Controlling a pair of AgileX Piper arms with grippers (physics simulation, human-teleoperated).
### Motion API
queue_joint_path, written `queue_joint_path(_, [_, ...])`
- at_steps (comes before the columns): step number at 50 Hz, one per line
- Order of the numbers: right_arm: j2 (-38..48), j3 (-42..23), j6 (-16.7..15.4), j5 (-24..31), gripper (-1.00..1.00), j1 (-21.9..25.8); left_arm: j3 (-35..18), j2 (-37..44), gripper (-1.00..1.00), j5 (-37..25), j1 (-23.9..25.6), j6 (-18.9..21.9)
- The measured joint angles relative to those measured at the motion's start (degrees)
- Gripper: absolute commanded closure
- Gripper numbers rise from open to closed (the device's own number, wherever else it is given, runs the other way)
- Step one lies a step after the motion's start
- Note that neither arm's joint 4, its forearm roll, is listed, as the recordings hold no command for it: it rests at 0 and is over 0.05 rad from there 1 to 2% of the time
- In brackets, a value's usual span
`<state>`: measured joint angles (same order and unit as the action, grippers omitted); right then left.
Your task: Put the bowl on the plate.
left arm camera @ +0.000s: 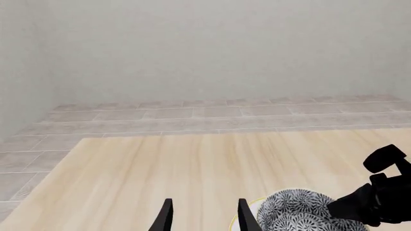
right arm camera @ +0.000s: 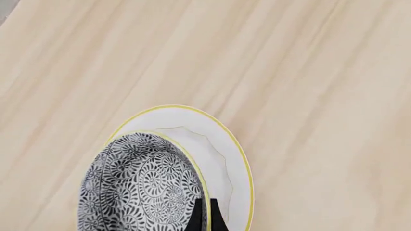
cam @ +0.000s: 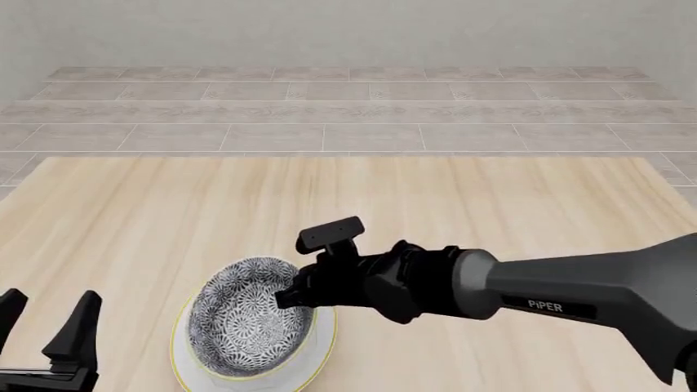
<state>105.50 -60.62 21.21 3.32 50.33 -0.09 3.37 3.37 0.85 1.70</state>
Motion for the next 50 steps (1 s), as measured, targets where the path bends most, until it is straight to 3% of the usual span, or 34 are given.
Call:
queue_joint_path(9, [0.12, 0.32, -0.91, -0.24, 1.0, -0.38, 0.01, 0.37, -1.0, 0.27, 0.09, 0.08])
queue_joint_path(10, [0.16, 0.35, -1.08, -0.26, -1.0, -0.45, 0.02, 0.46, -1.0, 0.35, 0.1, 0.08])
queue_joint_path(50, [-4.49, 0.14, -5.8, 3.36, -1.0, -1.3, 0.02, 3.69, -1.0, 3.4, 0.42, 0.28])
